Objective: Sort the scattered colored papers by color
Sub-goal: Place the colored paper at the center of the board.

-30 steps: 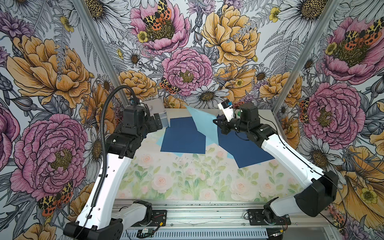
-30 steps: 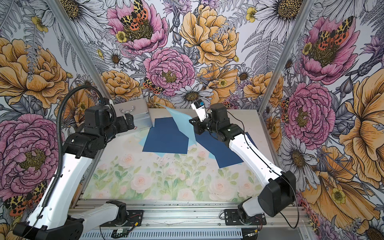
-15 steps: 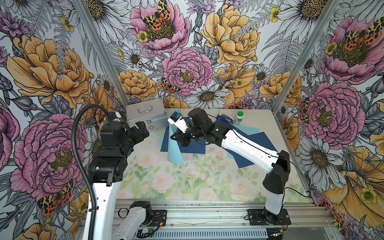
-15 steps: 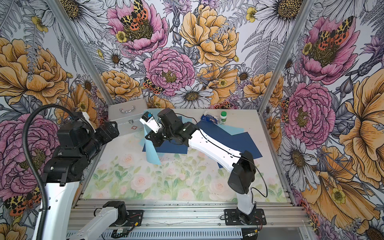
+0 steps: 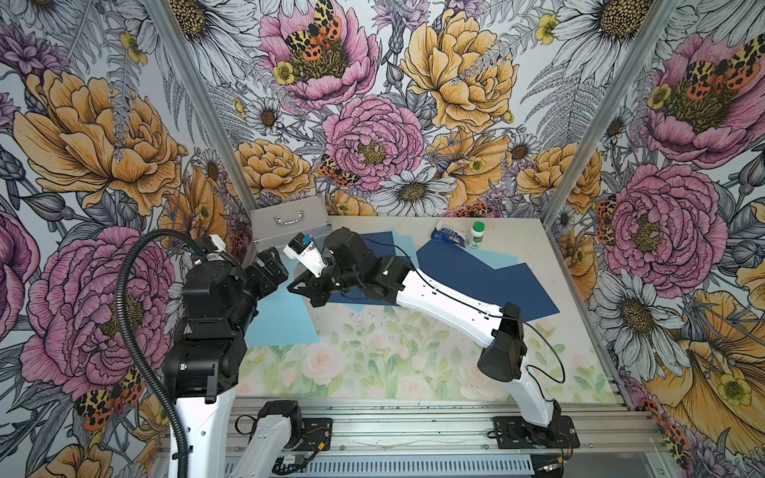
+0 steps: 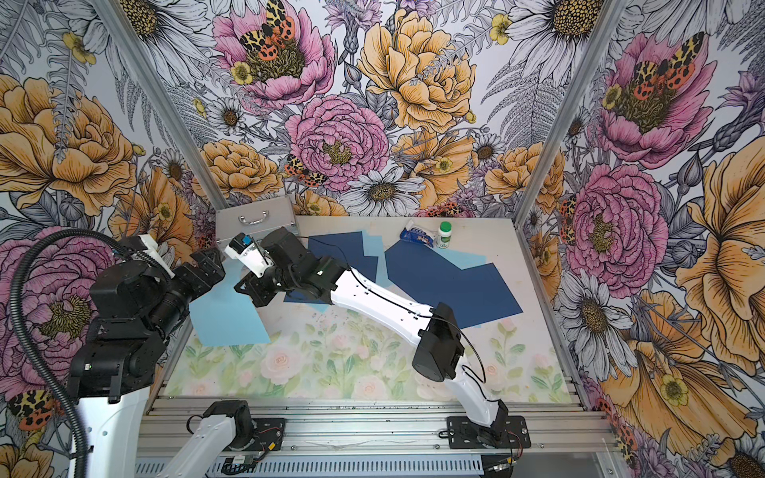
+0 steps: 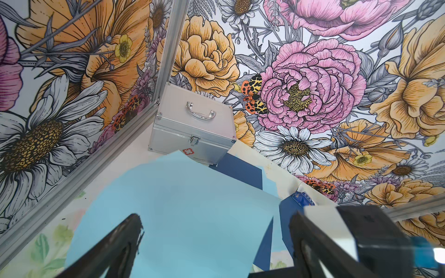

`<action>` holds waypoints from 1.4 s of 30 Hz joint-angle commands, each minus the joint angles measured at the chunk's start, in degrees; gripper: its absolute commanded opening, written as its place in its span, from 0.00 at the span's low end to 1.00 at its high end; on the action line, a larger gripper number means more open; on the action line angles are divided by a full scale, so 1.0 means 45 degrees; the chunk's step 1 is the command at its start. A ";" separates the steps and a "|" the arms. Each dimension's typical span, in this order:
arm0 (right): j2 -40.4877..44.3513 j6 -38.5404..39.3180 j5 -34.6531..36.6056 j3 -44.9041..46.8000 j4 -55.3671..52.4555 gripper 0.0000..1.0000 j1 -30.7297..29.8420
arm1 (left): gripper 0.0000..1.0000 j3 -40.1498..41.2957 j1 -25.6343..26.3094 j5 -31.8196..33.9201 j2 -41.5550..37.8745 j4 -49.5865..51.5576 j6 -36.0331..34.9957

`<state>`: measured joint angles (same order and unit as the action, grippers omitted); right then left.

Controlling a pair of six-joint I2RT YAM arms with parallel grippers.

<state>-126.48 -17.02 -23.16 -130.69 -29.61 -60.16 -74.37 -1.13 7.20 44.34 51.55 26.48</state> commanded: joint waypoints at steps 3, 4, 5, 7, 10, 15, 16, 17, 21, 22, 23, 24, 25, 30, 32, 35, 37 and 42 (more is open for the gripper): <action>-0.1295 -0.2428 0.1133 0.0143 0.0760 0.00 0.0046 | 0.98 0.0383 -0.0164 0.0047 0.0226 -0.0348 0.0321; -0.1523 -0.2862 0.1331 0.0224 0.0858 0.00 0.0069 | 0.98 0.0477 -0.0173 -0.0022 0.0244 -0.0412 0.0368; -0.1773 -0.3226 0.1491 0.0304 0.0946 0.00 0.0059 | 0.98 0.0564 -0.0171 -0.0098 0.0281 -0.0489 0.0431; -0.2193 -0.3975 0.1766 0.0466 0.1059 0.00 0.0124 | 0.98 0.0767 -0.0175 -0.0239 0.0351 -0.0577 0.0516; -0.2762 -0.4882 0.1480 0.0718 0.1131 0.00 0.0355 | 0.98 0.0992 -0.0176 -0.0485 0.0512 -0.0689 0.0557; -0.2621 -0.5477 0.1502 0.2498 0.1792 0.00 0.0903 | 0.98 0.1573 -0.0177 -0.0757 0.0638 -0.0936 0.0685; -0.2599 -0.5524 0.1467 0.2695 0.1813 0.00 0.1008 | 0.98 0.1778 -0.0163 -0.0844 0.0655 -0.1075 0.0775; -0.2578 -0.5578 0.1460 0.2904 0.1830 0.00 0.1107 | 0.98 0.1991 -0.0179 -0.0984 0.0655 -0.1216 0.0872; -0.2626 -0.5808 0.1486 0.3512 0.1842 0.00 0.1280 | 0.98 0.2871 -0.0167 -0.1578 0.0789 -0.1782 0.1326; -0.2706 -0.5813 0.1451 0.3524 0.1852 0.00 0.1299 | 0.98 0.3112 -0.0165 -0.1699 0.0827 -0.1925 0.1458; -0.2782 -0.5818 0.1407 0.3552 0.1852 0.00 0.1282 | 0.98 0.3308 -0.0160 -0.1816 0.0860 -0.2072 0.1548; -0.2863 -0.5813 0.1372 0.3584 0.1852 0.00 0.1289 | 0.98 0.3568 -0.0160 -0.1940 0.0899 -0.2224 0.1670; -0.2905 -0.5809 0.1342 0.3639 0.1837 0.00 0.1315 | 0.98 0.3842 -0.0141 -0.2035 0.0938 -0.2374 0.1785; -0.3005 -0.5880 0.0944 0.4045 0.1840 0.00 0.1436 | 0.98 0.5040 -0.0126 -0.2468 0.1208 -0.3159 0.2370; -0.2945 -0.5782 0.0732 0.4349 0.1833 0.00 0.1484 | 0.98 0.5355 -0.0104 -0.2578 0.1381 -0.3448 0.2540; -0.2742 -0.5714 0.0683 0.4863 0.1852 0.00 0.1555 | 0.98 0.5640 -0.0106 -0.2577 0.1661 -0.3734 0.2621; -0.2681 -0.5700 0.0694 0.5045 0.1838 0.00 0.1591 | 0.98 0.5813 -0.0075 -0.2562 0.1869 -0.3933 0.2687; -0.2652 -0.5763 0.0673 0.5095 0.1825 0.00 0.1747 | 0.98 0.6346 0.0195 -0.2465 0.2433 -0.4518 0.2918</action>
<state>-138.58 -42.85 -19.77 -107.85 -21.93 -53.08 -47.40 -0.93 -3.29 54.48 34.65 38.26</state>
